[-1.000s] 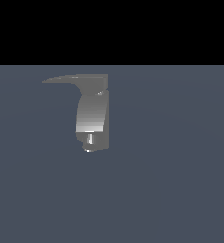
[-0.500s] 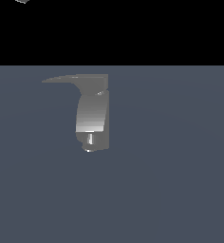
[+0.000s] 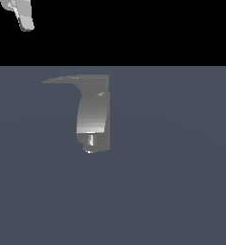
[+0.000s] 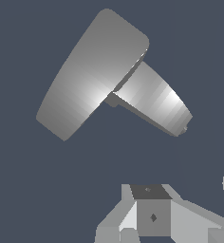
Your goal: Turn on the faucet by rotating a designated handle.
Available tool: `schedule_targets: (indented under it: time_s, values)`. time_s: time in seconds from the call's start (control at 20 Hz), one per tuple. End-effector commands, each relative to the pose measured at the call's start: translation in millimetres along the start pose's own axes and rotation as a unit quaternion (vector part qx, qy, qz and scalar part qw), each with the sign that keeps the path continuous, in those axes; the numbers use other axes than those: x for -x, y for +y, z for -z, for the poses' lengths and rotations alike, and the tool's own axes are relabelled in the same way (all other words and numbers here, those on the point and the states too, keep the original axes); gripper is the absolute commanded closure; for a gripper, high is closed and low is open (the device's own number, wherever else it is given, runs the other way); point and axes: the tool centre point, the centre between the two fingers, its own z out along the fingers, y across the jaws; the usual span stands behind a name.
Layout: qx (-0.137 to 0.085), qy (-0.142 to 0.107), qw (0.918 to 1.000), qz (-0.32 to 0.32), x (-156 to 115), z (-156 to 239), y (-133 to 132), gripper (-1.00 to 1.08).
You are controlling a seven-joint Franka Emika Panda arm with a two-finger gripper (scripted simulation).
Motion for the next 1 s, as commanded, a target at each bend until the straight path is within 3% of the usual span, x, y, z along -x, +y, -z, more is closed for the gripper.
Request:
schedule_targets:
  time_s: [0.0,0.5,0.95]
  values:
    - [0.000,-0.001,0.9997,-0.025,-2.1,-7.1,-11.8,1.08]
    - [0.000,-0.004,0.9931,-0.117,-16.6,-34.4,-55.0,1.08]
    - [0.001,-0.005,0.9797,-0.201,-37.1,-59.5,-90.8,1.08]
